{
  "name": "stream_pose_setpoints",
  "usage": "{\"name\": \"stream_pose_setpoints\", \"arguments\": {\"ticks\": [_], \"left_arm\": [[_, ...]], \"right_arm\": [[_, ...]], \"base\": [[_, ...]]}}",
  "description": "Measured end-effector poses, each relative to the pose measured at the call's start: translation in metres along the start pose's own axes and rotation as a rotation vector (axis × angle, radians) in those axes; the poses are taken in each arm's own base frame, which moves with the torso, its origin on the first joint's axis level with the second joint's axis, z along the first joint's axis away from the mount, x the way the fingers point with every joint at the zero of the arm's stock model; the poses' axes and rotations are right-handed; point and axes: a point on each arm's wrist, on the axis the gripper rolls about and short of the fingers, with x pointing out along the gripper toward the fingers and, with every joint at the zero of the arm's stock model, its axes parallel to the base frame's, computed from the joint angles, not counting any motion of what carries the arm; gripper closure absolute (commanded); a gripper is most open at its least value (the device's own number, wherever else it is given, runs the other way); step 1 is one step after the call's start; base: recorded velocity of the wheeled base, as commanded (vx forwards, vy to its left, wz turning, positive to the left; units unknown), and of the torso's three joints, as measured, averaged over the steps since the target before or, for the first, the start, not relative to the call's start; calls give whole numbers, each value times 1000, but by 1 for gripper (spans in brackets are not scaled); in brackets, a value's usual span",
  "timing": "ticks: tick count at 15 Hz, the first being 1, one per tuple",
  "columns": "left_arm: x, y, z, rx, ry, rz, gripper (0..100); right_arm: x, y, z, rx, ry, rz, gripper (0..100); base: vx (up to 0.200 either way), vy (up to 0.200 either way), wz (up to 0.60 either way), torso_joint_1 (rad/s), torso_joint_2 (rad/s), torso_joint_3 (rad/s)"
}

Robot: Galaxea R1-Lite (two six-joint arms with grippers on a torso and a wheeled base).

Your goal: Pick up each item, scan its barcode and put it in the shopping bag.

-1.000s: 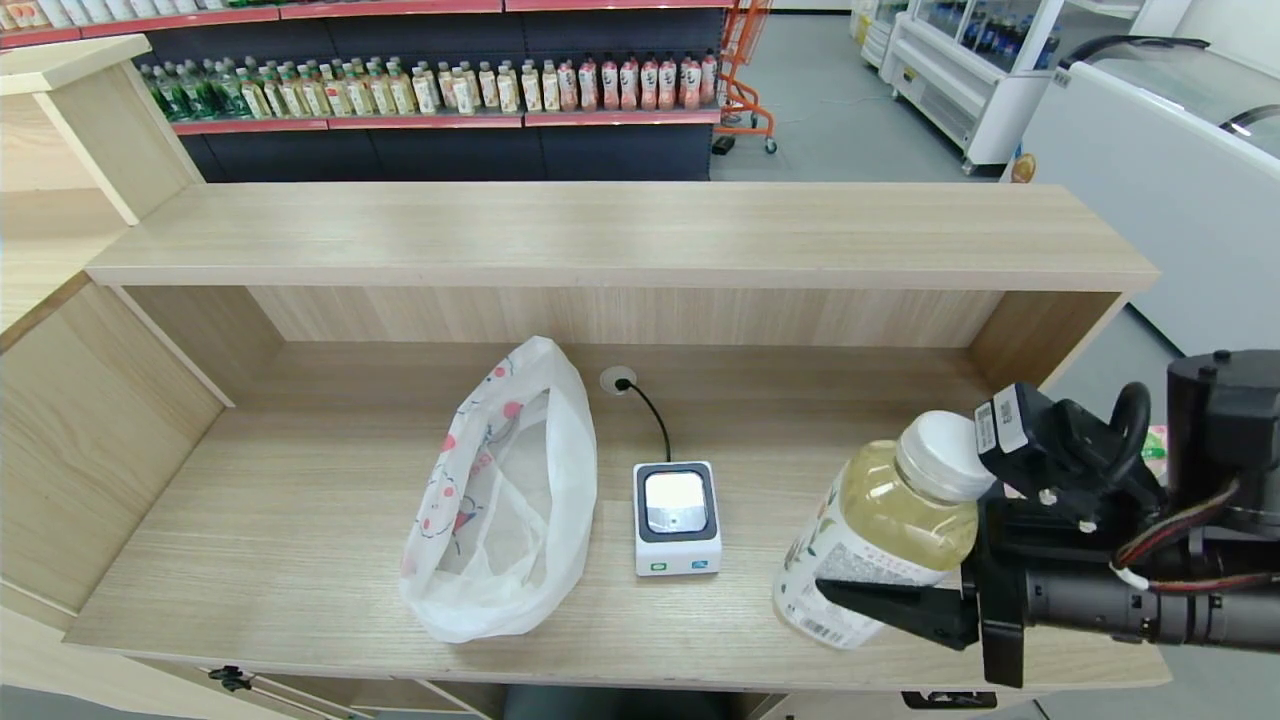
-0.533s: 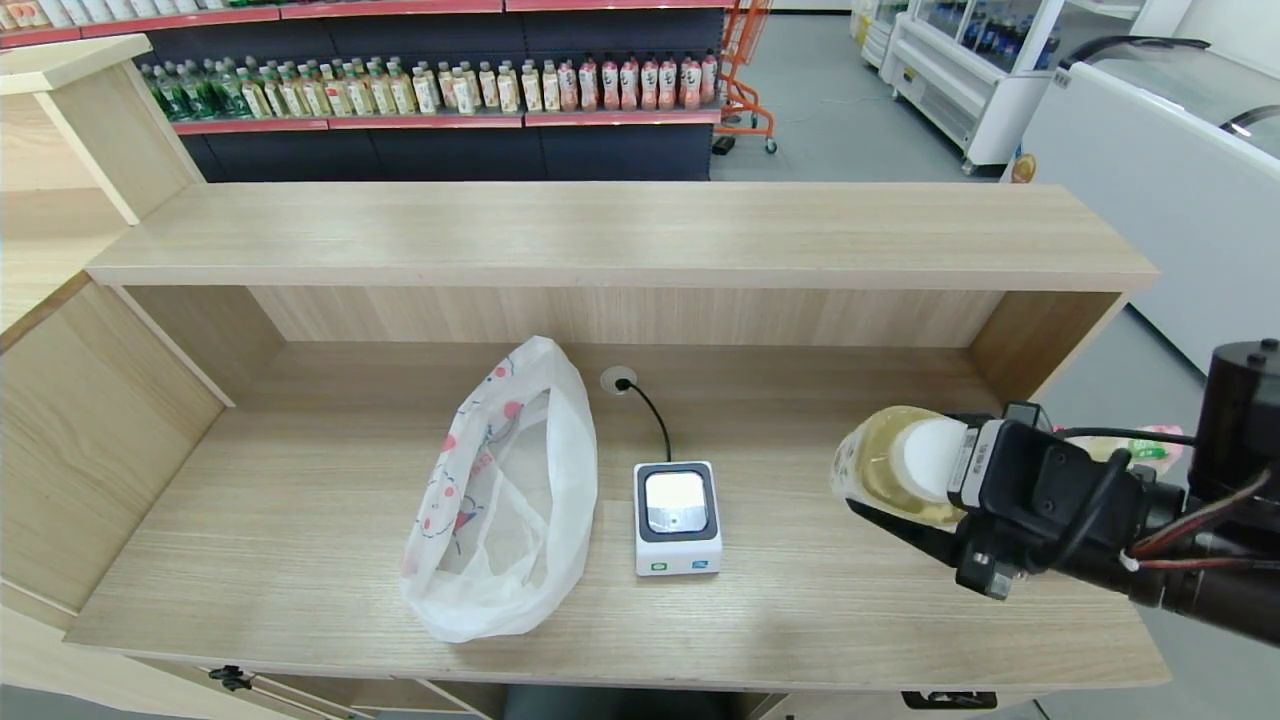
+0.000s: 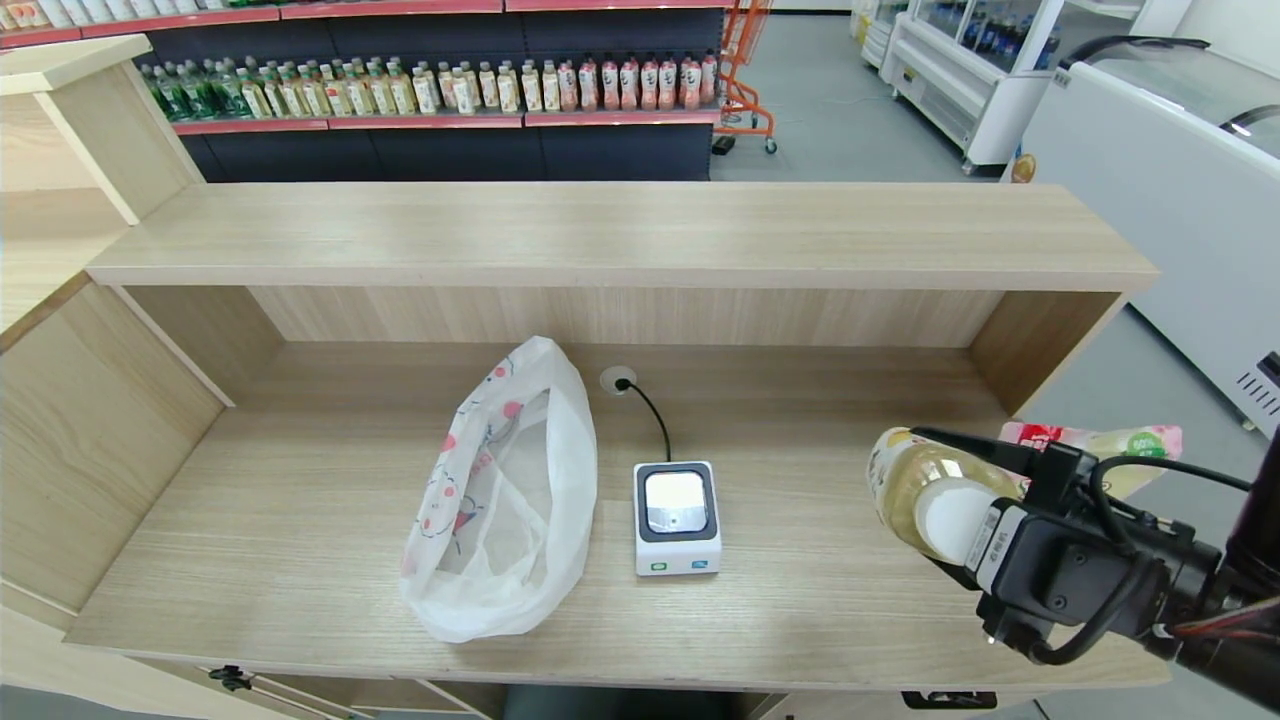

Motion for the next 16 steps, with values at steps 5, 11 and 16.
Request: {"name": "stream_pose_setpoints", "arguments": {"ticks": [5, 11, 16], "left_arm": [[0, 0, 0, -4, 0, 1, 0], [0, 0, 0, -4, 0, 0, 0], [0, 0, 0, -1, 0, 0, 0]], "right_arm": [[-4, -4, 4, 5, -23, -21, 100], [-3, -3, 6, 20, -35, -14, 100], [3, 4, -5, 22, 1, 28, 100]], "base": [[0, 160, 0, -5, 2, 5], [0, 200, 0, 6, 7, 5], [0, 40, 0, 0, 0, 2]]}}
